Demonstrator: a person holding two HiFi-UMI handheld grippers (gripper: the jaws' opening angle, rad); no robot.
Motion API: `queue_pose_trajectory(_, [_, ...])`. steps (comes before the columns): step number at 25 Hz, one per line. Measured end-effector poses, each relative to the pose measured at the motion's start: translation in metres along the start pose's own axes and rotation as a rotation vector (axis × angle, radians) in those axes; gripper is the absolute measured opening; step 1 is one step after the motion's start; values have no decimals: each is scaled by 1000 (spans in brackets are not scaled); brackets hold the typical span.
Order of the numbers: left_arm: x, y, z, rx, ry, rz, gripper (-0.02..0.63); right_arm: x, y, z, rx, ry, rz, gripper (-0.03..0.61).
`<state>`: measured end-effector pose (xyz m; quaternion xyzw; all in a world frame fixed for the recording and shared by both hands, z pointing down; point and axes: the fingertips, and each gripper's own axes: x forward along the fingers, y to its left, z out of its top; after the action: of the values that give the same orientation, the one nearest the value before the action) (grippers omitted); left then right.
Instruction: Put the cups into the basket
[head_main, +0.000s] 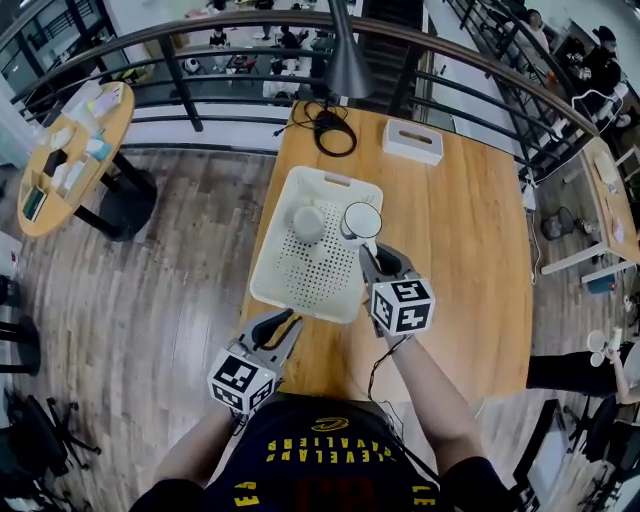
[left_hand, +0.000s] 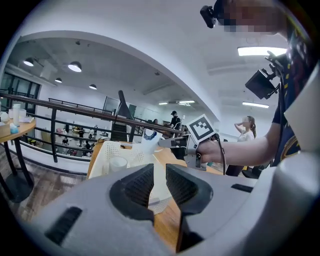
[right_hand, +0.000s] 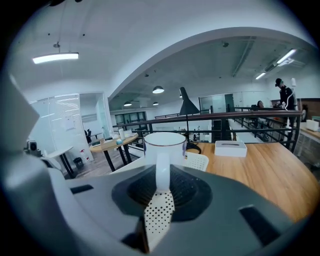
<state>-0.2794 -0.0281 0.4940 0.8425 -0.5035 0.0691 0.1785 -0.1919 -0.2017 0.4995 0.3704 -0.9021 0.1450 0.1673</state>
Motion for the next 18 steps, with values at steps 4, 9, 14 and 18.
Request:
queue_pose_trajectory(4, [-3,13,1,9,-3,-24,67,17,1,1,41,8,-65,61])
queue_pose_trajectory(9, [-4,21,8,11,-22,-46,67,37,-4,-2,104,27,-142,61])
queue_pose_trajectory(14, [-11,29,8,0,-29,-54,67,59,-9,-10,176,40,-201,61])
queue_pose_trajectory(18, [-19,36,-1,-20,-17,-44,67,75,-15,-18,200,60,-242,61])
